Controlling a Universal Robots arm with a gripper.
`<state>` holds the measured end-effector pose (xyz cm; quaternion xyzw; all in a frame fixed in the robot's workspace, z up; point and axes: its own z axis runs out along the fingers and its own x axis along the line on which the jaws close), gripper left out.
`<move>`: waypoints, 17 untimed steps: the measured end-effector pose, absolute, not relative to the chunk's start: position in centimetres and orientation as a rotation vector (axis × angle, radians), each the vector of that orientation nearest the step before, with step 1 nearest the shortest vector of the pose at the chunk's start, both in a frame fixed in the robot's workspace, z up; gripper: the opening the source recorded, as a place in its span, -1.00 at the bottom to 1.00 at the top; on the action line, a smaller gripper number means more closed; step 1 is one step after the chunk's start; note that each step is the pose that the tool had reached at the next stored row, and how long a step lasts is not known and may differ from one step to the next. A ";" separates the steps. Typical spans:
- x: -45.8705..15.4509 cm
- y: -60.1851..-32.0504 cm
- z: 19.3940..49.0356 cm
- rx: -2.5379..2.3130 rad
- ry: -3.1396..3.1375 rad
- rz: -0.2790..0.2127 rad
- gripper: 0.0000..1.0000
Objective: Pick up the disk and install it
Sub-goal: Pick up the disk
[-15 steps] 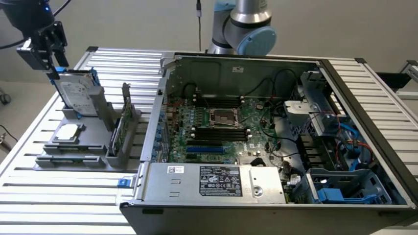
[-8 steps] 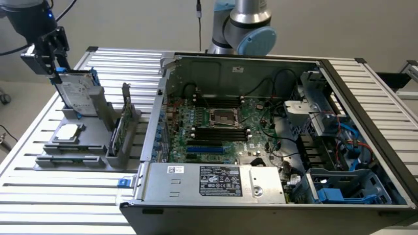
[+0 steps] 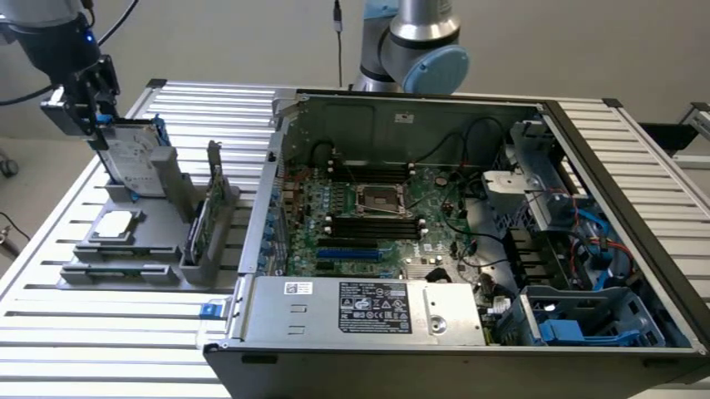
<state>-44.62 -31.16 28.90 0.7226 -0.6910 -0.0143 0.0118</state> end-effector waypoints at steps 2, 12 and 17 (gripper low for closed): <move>-44.6 -31.2 28.5 2.254 -2.154 -0.044 0.19; -44.7 -31.2 28.0 2.252 -2.152 -0.049 0.19; -44.7 -31.2 28.0 2.252 -2.152 -0.049 0.19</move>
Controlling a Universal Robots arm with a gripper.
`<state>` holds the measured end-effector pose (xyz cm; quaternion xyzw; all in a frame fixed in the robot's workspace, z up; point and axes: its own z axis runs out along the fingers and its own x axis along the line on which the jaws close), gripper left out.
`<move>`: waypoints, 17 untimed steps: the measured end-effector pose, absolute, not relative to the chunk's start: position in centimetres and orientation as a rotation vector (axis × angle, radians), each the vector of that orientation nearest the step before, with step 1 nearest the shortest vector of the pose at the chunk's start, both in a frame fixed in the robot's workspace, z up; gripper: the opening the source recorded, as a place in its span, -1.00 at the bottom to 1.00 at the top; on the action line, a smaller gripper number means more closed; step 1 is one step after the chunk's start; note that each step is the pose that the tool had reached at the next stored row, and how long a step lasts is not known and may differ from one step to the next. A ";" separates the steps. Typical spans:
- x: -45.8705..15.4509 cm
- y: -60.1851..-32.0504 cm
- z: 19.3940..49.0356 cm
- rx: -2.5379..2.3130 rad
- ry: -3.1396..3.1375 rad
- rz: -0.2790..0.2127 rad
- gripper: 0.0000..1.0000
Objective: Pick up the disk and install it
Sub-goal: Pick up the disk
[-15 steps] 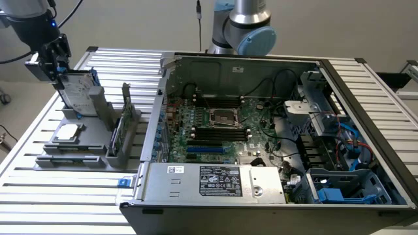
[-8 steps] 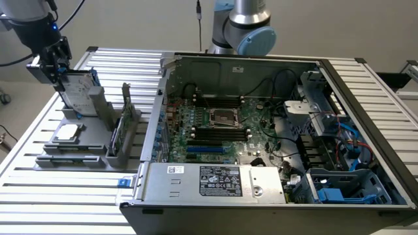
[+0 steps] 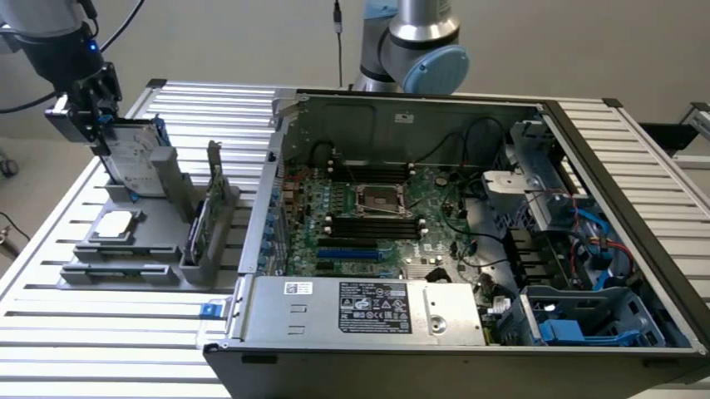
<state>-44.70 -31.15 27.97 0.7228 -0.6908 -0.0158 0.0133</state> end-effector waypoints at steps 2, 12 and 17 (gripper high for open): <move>-44.7 -31.2 28.0 2.252 -2.152 -0.049 0.19; -44.7 -31.2 27.9 2.248 -2.149 -0.043 -0.11; -44.7 -31.2 27.9 2.245 -2.147 -0.037 -0.11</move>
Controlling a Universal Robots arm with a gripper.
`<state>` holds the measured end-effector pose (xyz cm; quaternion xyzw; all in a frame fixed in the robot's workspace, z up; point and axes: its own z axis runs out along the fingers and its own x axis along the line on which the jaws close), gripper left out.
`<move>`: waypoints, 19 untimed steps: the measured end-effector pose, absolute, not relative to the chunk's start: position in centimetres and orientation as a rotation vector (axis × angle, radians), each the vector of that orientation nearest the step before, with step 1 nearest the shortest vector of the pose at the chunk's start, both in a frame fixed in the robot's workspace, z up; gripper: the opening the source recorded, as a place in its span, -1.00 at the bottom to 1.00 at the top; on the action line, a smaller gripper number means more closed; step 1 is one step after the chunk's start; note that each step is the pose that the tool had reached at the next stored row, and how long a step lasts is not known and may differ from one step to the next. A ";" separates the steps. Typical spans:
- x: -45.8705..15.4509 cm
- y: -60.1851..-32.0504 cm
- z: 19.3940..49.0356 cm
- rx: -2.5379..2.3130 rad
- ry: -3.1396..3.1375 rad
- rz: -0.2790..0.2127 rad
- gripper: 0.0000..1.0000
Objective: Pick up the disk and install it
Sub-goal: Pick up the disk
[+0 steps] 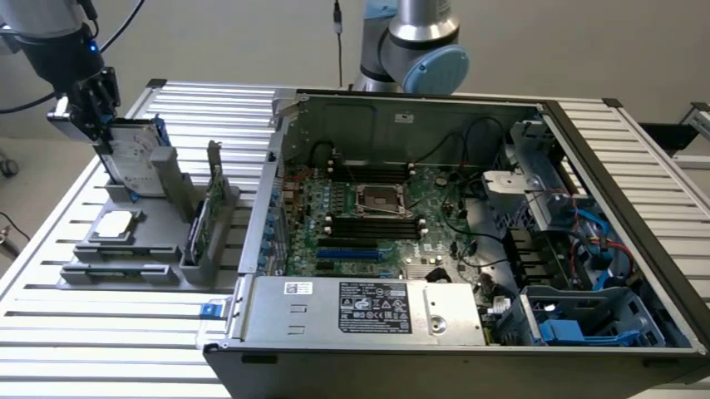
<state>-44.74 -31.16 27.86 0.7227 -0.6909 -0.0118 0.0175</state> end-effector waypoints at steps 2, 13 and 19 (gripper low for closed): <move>-44.7 -31.2 27.9 2.245 -2.146 -0.036 -0.11; -44.7 -31.1 27.8 2.244 -2.145 -0.033 -0.34; -44.7 -31.1 27.8 2.243 -2.145 -0.032 -0.34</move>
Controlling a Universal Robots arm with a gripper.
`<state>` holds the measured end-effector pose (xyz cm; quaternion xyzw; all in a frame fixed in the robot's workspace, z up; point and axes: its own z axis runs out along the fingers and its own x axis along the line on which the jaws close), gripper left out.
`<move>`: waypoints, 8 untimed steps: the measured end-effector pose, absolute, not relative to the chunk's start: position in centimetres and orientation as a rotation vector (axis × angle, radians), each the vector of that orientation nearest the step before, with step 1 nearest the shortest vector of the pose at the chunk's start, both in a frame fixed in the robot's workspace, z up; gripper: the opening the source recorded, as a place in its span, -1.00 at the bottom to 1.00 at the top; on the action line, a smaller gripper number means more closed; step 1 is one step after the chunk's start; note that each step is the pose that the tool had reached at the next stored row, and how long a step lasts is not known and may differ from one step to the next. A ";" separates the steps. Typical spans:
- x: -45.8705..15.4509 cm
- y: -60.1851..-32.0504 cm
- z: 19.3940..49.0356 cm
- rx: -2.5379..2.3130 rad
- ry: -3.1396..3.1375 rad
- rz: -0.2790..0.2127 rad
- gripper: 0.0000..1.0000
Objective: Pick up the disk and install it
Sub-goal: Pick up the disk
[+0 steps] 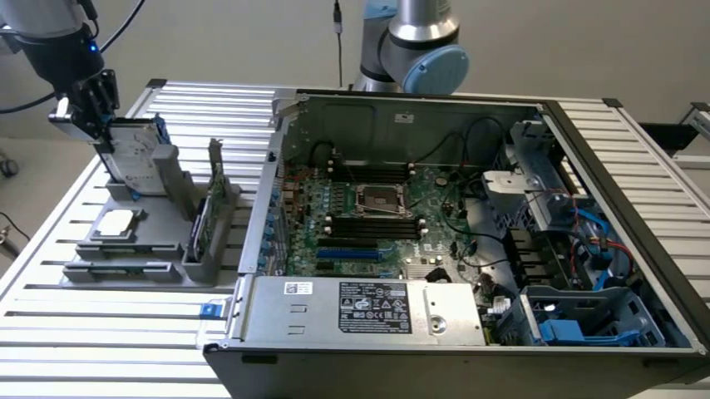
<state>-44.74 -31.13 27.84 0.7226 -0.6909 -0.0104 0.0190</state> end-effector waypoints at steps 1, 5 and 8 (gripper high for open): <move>-44.7 -31.1 27.8 2.243 -2.145 -0.032 -0.34; -44.7 -31.1 27.8 2.243 -2.144 -0.032 -0.34; -44.7 -31.1 27.8 2.243 -2.144 -0.031 -0.34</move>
